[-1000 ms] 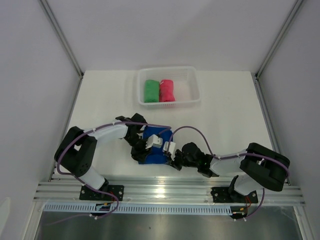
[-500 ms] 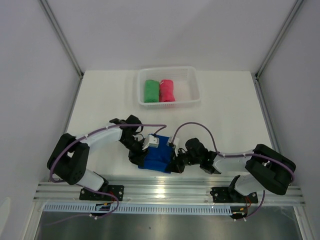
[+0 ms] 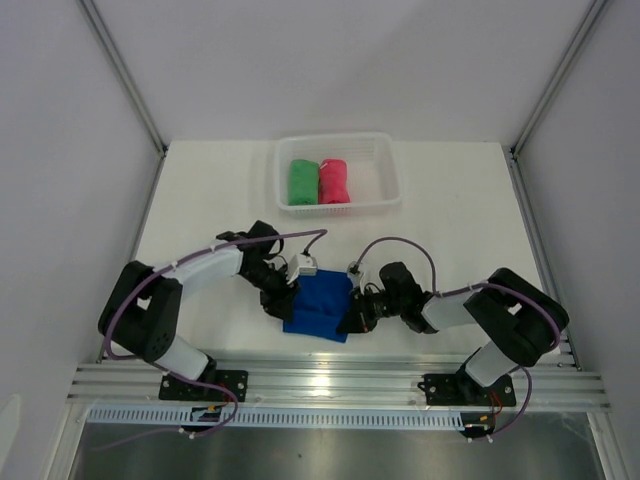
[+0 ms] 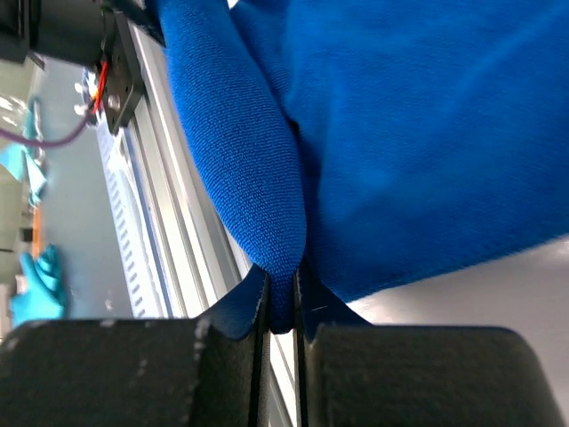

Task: Roll the towels
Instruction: Roll the towel

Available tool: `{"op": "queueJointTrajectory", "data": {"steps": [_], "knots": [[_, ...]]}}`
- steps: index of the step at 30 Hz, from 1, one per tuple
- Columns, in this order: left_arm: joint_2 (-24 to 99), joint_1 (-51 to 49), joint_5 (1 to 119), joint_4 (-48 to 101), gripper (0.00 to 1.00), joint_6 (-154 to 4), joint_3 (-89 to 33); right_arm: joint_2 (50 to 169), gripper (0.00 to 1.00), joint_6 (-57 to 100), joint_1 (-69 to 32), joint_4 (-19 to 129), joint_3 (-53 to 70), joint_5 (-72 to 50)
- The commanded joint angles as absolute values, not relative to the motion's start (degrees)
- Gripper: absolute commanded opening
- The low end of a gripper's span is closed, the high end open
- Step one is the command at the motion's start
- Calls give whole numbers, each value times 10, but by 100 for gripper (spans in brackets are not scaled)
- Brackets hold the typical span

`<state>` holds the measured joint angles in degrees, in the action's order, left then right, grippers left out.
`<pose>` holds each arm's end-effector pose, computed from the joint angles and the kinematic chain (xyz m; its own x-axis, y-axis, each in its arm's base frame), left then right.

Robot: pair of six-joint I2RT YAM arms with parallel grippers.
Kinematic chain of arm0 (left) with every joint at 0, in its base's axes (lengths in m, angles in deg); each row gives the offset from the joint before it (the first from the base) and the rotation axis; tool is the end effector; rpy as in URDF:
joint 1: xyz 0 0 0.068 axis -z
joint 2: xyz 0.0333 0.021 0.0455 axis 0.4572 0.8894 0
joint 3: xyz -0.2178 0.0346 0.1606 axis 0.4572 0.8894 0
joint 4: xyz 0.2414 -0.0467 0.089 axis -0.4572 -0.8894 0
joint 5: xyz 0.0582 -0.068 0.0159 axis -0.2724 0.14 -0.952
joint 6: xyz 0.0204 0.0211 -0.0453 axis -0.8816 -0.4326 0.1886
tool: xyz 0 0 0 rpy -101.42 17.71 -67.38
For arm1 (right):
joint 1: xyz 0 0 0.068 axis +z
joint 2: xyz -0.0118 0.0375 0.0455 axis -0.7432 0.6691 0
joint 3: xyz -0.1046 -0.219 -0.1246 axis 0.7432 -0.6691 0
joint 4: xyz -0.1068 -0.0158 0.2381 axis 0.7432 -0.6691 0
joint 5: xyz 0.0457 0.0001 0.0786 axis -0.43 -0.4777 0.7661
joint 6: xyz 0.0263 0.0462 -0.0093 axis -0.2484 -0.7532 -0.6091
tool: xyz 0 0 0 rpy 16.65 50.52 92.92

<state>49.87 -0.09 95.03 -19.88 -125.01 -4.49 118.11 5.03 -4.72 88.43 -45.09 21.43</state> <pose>0.2105 -0.1351 0.1724 -0.4337 0.7369 -0.5186 0.8705 0.1939 -0.4524 0.1673 0.1891 0.1158 -0.7405 -0.2823 -0.6099 -0.6719 0.3334 0.6614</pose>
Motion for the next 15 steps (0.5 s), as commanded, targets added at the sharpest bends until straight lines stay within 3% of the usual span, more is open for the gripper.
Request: {"op": "queueJointTrajectory", "data": {"steps": [1, 9, 15], "knots": [[455, -11, 918, -165, 43, -1218, -62, 1218, 0, 26, -77, 866, -432, 206], [330, -8, 827, -117, 45, -1162, -58, 1237, 0, 18, -90, 784, -391, 172], [326, 112, 737, -74, 46, -1162, -23, 1243, 0, 32, -89, 743, -357, 158]]}}
